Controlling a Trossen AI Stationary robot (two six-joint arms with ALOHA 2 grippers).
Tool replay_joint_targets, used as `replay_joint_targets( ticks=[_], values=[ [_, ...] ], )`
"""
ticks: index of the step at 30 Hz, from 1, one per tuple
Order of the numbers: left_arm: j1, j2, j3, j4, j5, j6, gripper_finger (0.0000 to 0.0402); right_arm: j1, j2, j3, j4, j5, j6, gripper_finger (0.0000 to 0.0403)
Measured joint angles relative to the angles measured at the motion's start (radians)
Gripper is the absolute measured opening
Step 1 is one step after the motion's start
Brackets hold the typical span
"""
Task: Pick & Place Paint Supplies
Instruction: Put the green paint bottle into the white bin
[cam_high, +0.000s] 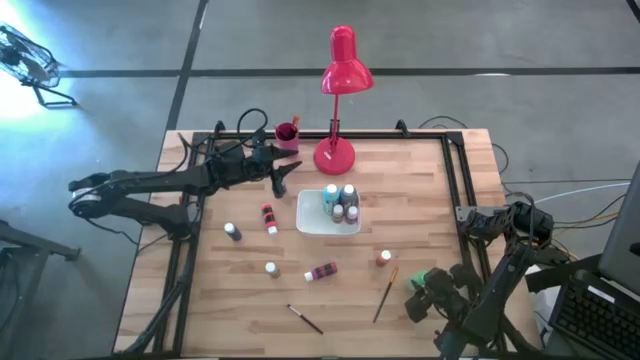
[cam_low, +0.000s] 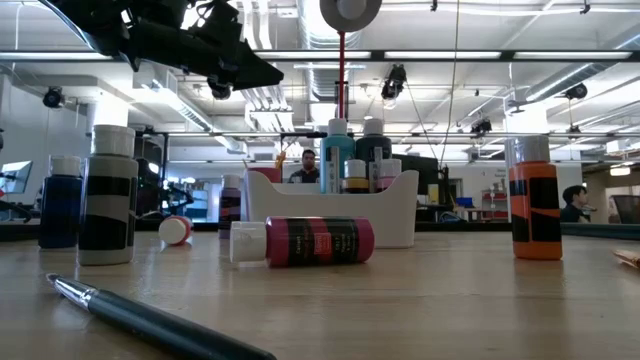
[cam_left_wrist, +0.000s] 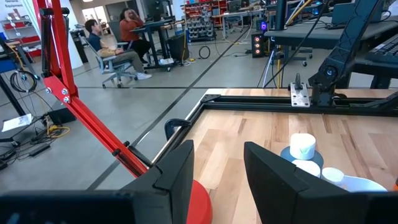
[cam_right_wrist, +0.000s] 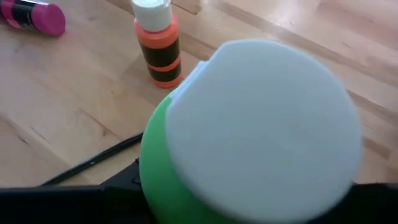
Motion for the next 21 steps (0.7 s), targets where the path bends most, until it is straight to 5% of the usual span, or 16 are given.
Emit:
replay_joint_targets(
  ticks=[6, 12, 21],
  values=[
    [0.0, 0.0, 0.0, 0.0, 0.0, -0.011, 0.0147, -0.024, -0.005, 0.106, -0.224, 0.0, -0.023, 0.0171],
    [0.0, -0.002, 0.0, 0.016, 0.033, -0.05, 0.0147, -0.148, -0.175, 0.168, -0.218, 0.065, -0.365, 0.0171],
    [-0.002, -0.003, 0.0, 0.019, 0.267, -0.064, 0.0147, -0.324, -0.363, 0.272, -0.101, 0.117, -0.908, 0.0171]
  ],
)
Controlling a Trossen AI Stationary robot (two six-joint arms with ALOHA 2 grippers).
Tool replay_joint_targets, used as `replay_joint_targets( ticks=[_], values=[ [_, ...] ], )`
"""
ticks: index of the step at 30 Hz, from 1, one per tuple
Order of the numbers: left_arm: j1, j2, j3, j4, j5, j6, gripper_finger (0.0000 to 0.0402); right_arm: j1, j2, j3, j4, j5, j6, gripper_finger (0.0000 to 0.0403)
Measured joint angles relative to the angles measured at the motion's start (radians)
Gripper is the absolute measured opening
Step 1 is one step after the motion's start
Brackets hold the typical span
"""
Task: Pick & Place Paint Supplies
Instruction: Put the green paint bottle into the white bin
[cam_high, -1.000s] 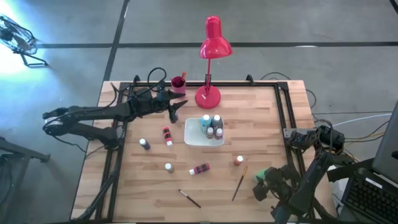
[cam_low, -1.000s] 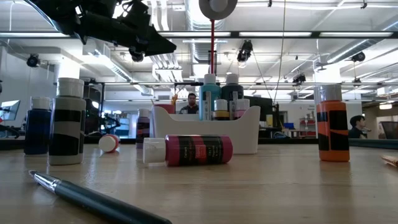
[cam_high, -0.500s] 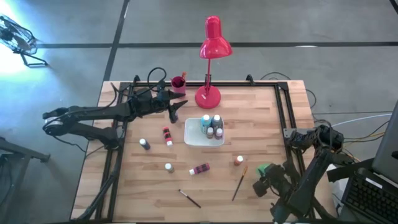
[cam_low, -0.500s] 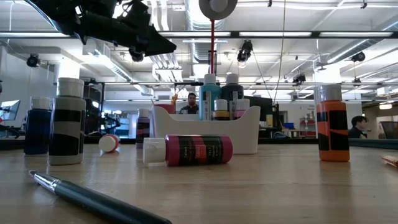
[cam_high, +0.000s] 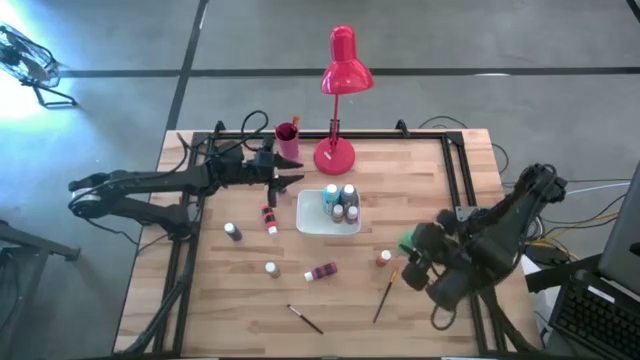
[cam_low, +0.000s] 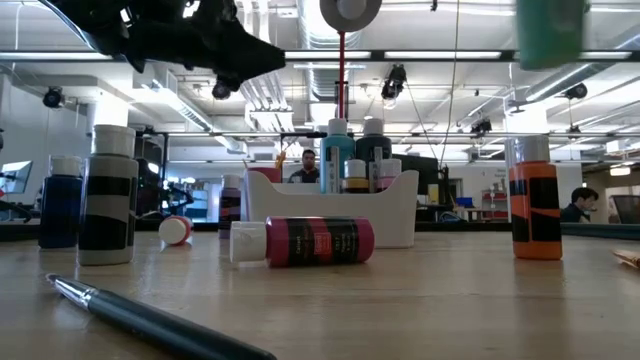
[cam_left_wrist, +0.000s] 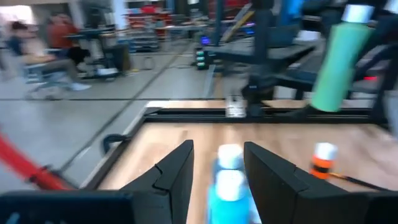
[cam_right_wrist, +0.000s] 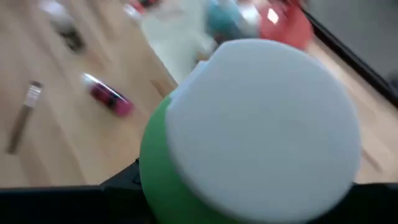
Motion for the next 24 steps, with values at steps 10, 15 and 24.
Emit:
replay_joint_targets(
  ticks=[10, 15, 24],
  values=[
    [-0.03, -0.001, 0.0, 0.13, 0.3, -0.133, 0.0147, -0.222, -0.02, -0.035, 0.471, -0.123, -0.726, 0.0169],
    [-0.107, 0.018, 0.0, 0.19, 0.302, -0.131, 0.0147, -0.323, 0.017, -0.043, 0.655, -0.269, -1.001, 0.0169],
    [-0.218, 0.07, 0.005, 0.288, 0.29, -0.106, 0.0147, -0.479, 0.028, -0.052, 0.808, -0.467, -1.134, 0.0169]
  ],
)
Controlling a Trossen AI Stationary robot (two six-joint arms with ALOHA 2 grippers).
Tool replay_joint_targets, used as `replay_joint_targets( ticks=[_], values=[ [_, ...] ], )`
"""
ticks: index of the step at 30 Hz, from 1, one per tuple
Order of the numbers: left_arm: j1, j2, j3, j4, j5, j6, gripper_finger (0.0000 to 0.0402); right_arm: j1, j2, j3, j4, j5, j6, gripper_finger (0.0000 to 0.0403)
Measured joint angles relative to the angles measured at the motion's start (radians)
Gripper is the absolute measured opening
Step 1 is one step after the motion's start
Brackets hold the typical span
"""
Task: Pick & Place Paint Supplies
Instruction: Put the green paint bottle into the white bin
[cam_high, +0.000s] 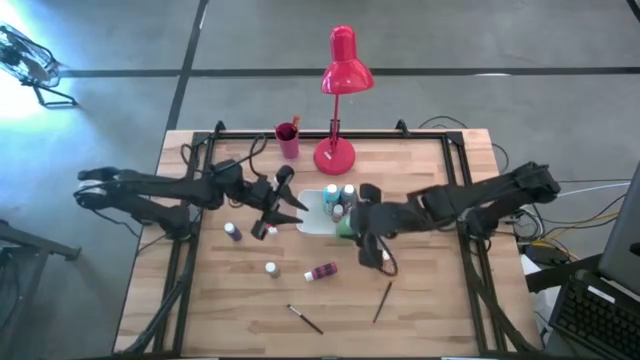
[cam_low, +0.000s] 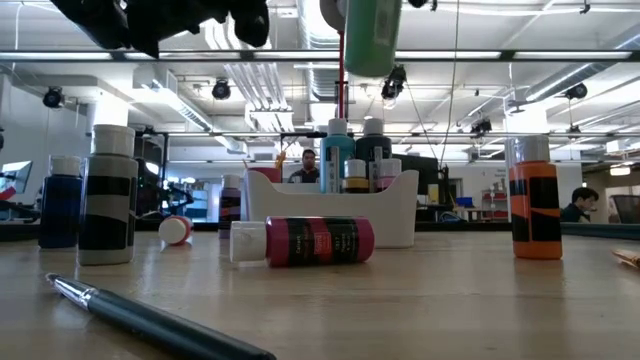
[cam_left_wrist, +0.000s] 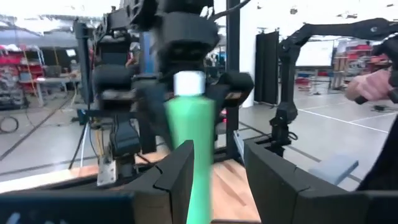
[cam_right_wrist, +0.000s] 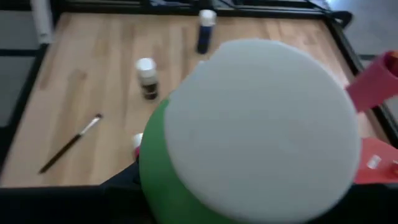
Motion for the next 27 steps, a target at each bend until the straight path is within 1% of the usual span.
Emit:
replay_joint_targets(
  ticks=[3, 7, 9, 14, 19, 27],
  values=[
    [-0.029, 0.034, 0.013, 0.028, -0.064, 0.031, 0.0147, -0.038, 0.013, 0.0, 0.01, -0.026, 0.001, 0.0168],
    [-0.065, 0.095, 0.048, 0.028, -0.21, 0.099, 0.0147, -0.058, 0.055, 0.0, 0.02, -0.056, -0.044, 0.0167],
    [-0.076, 0.126, 0.072, 0.028, -0.242, 0.101, 0.0147, -0.064, 0.074, 0.0, 0.03, -0.064, -0.07, 0.0167],
    [-0.083, 0.189, 0.129, 0.026, -0.244, 0.079, 0.0147, -0.07, 0.096, 0.0, 0.072, -0.073, -0.105, 0.0167],
    [-0.086, 0.237, 0.169, 0.031, -0.239, 0.048, 0.0147, -0.077, 0.098, 0.0, 0.083, -0.075, -0.094, 0.0167],
    [-0.094, 0.276, 0.21, -0.024, -0.203, 0.045, 0.0147, -0.08, 0.116, -0.002, 0.064, -0.083, -0.121, 0.0167]
  ],
)
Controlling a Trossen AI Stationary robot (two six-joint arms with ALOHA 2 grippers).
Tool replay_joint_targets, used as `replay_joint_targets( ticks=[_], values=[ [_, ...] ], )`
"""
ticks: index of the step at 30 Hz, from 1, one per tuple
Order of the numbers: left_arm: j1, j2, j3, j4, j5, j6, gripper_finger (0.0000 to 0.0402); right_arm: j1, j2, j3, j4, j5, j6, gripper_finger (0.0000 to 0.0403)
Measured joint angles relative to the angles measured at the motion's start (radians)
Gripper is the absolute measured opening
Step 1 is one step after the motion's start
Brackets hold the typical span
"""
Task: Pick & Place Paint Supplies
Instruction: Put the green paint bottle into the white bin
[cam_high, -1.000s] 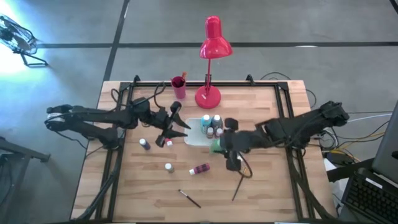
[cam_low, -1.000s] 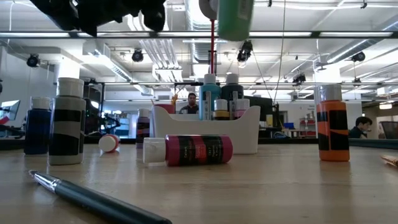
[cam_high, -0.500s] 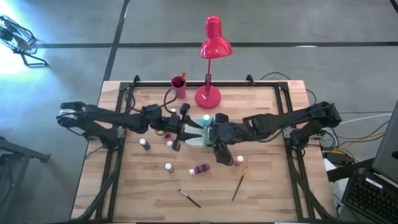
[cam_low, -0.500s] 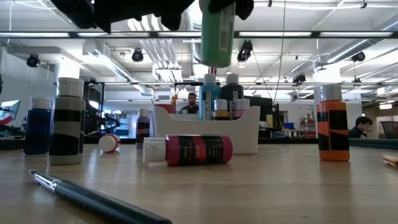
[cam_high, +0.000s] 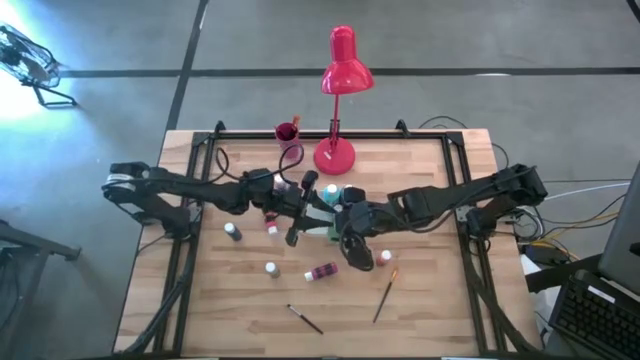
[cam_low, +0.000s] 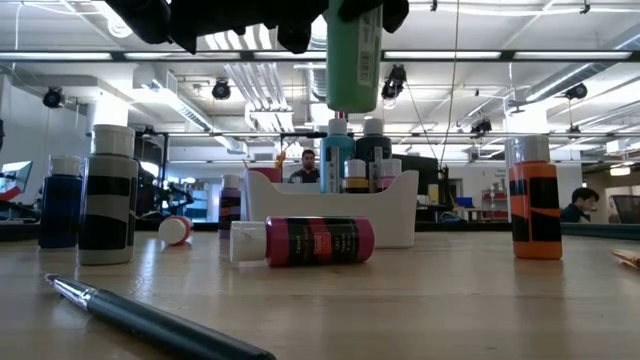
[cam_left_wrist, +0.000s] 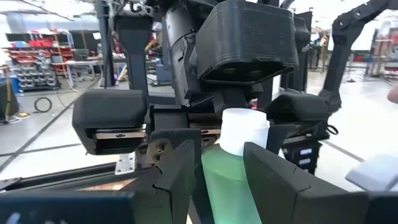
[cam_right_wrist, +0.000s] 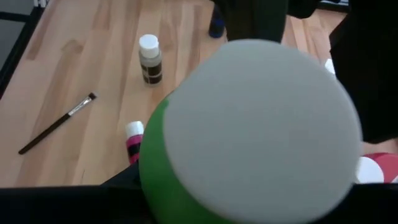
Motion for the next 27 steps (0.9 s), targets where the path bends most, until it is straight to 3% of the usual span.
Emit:
replay_joint_targets(
  ticks=[6, 13, 22, 27],
  values=[
    [0.002, -0.008, 0.006, -0.006, 0.07, 0.001, 0.0147, -0.009, 0.001, -0.001, 0.018, -0.003, -0.009, 0.0167],
    [0.002, -0.013, 0.006, -0.01, 0.082, 0.013, 0.015, -0.011, -0.002, 0.0, 0.022, -0.002, -0.01, 0.0167],
    [0.0, -0.013, 0.011, -0.006, 0.093, 0.002, 0.0225, -0.024, -0.001, 0.003, 0.022, 0.031, -0.011, 0.0167],
    [-0.002, -0.014, 0.011, -0.012, 0.09, 0.007, 0.024, -0.032, -0.001, 0.003, 0.024, 0.014, -0.005, 0.0167]
  ],
)
